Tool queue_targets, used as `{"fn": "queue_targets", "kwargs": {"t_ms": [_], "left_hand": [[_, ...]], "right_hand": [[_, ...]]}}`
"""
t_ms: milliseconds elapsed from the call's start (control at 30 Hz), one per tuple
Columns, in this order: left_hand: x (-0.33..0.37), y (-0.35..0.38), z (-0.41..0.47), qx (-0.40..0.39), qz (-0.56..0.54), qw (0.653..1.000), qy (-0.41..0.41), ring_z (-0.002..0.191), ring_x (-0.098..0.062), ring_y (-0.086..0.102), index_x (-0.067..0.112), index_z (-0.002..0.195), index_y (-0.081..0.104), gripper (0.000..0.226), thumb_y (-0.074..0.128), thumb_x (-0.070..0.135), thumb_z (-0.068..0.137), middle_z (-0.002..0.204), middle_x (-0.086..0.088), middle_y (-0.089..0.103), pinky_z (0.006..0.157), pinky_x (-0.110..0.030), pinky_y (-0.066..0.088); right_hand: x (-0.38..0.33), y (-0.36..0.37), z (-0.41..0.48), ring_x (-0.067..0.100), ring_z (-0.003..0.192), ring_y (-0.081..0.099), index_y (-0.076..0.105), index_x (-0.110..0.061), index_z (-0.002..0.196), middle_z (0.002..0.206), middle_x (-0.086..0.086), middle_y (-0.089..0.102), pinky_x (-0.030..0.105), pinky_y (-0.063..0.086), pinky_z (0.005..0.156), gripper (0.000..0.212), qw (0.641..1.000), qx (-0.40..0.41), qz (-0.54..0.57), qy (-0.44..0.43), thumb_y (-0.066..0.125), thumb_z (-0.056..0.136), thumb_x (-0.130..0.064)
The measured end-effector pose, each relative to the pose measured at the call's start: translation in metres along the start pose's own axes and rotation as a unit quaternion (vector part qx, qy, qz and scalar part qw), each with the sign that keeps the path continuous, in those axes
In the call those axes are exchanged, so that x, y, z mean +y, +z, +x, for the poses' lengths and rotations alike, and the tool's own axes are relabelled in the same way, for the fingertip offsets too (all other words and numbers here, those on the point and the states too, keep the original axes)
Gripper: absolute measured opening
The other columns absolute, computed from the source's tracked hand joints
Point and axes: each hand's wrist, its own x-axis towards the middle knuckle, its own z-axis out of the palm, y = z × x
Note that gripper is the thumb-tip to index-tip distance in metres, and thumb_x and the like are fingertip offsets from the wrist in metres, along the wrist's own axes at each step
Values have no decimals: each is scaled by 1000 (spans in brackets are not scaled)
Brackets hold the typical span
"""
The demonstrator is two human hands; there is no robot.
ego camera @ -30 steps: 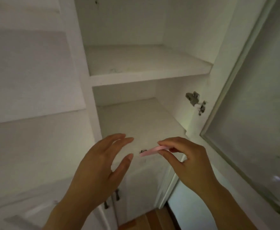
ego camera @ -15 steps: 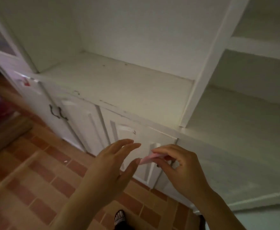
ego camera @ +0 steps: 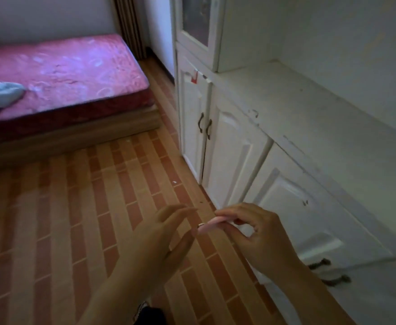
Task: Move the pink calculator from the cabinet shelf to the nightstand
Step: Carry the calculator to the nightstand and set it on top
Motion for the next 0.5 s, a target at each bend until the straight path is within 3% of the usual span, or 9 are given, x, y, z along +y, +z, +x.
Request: {"fn": "queue_targets", "kwargs": {"t_ms": [133, 233, 333, 500], "left_hand": [[-64, -40, -6, 35, 21, 998, -43, 102, 8, 39, 41, 126, 43, 47, 28, 57, 84, 128, 19, 47, 80, -6, 30], [-120, -82, -14, 69, 33, 993, -91, 104, 3, 43, 38, 128, 42, 47, 30, 53, 85, 130, 16, 48, 87, -16, 35], [-172, -122, -25, 100, 60, 983, -144, 89, 3, 50, 37, 128, 42, 44, 34, 53, 88, 126, 19, 47, 82, -15, 35], [-240, -166, -40, 146, 62, 968, -196, 106, 5, 41, 34, 128, 45, 50, 32, 59, 87, 128, 14, 52, 87, -14, 31]], "right_hand": [[-26, 56, 62, -6, 89, 60, 68, -27, 101, 95, -21, 64, 12, 50, 76, 21, 999, -24, 10, -41, 64, 82, -35], [-59, 107, 114, -4, 88, 61, 69, -25, 99, 96, -18, 66, 13, 50, 76, 20, 996, -43, 30, -73, 67, 81, -32], [-96, 155, 161, -5, 88, 61, 69, -25, 100, 95, -19, 65, 12, 50, 76, 24, 989, -68, 45, -122, 63, 81, -39], [-134, 228, 220, -2, 87, 62, 69, -26, 100, 93, -19, 66, 16, 52, 73, 21, 976, -116, 79, -164, 66, 79, -29]]}}
